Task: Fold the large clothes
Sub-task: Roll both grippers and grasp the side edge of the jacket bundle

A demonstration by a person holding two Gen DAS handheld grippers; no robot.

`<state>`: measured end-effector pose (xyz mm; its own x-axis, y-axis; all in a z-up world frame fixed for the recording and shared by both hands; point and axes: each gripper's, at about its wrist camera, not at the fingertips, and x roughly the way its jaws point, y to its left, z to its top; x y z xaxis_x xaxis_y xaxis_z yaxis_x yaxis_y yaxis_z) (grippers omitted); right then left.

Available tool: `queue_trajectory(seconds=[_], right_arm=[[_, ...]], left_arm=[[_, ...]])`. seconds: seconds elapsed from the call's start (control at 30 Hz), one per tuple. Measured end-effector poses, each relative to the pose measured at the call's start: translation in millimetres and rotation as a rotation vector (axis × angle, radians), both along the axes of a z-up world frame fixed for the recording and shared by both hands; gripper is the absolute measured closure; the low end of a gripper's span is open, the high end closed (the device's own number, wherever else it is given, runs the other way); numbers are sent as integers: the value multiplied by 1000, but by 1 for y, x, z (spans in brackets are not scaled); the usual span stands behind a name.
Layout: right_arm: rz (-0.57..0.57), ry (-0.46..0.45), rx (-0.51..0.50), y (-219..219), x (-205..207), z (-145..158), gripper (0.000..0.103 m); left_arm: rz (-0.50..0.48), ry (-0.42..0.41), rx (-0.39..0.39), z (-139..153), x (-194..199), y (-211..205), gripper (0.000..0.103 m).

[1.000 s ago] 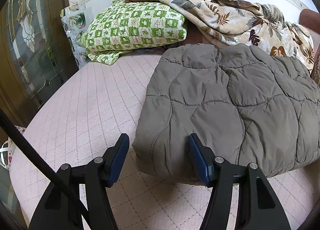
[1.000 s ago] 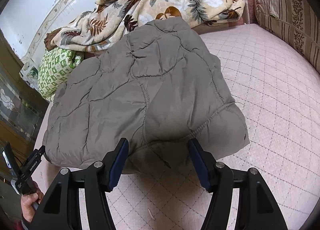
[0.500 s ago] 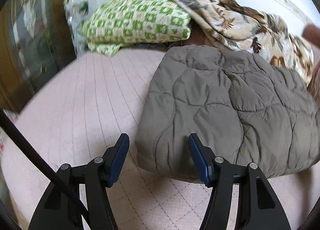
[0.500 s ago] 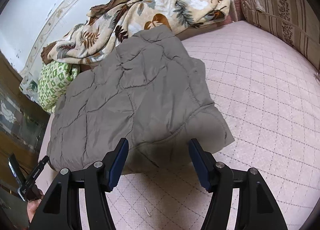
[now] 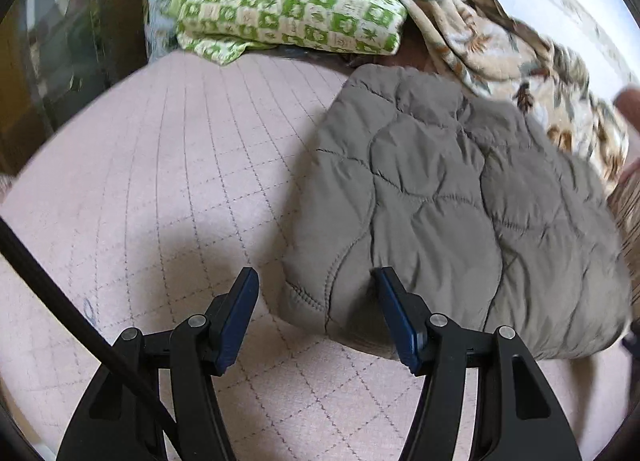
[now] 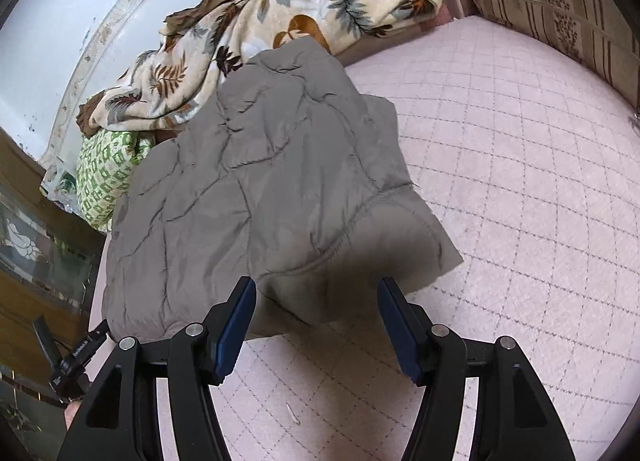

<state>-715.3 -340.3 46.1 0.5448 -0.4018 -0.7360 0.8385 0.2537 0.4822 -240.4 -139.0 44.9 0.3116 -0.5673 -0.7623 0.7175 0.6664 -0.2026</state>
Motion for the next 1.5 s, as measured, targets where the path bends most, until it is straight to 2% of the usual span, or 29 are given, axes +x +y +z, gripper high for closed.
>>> queue_trajectory(seconds=[0.1,0.17,0.23,0.47,0.53,0.67,0.8,0.97,1.1,1.23,1.33,1.5], right_arm=[[-24,-24,-17,1,-13,6,36],[-48,-54,-14,2,-25,7,31],[-74,-90,9,1,-36,3,30],[-178,-283,156,-1,-65,-28,23],[-208,-330,176,-2,-70,-35,21],[-235,-407,213,-3,-71,-50,19],[-257,-481,238,-6,-66,-63,19],[-307,-499,241,-13,-63,-73,18],[-364,-511,250,-23,-67,-81,18],[-374,-507,215,-32,-60,-81,13],[-375,-479,186,-43,-50,-81,8],[-356,-420,143,-55,-33,-77,8]], left_arm=[[36,153,-60,-3,20,13,39],[59,279,-112,-9,34,25,39],[76,340,-140,-14,40,34,39],[74,483,-192,-28,41,38,37],[78,520,-221,-31,40,36,32],[88,551,-274,-34,36,31,31],[113,624,-323,-45,37,27,30],[150,638,-347,-56,37,25,30],[165,617,-358,-58,35,21,30],[165,591,-351,-59,35,16,27],[172,591,-361,-61,40,10,25],[171,546,-352,-60,47,-7,23]])
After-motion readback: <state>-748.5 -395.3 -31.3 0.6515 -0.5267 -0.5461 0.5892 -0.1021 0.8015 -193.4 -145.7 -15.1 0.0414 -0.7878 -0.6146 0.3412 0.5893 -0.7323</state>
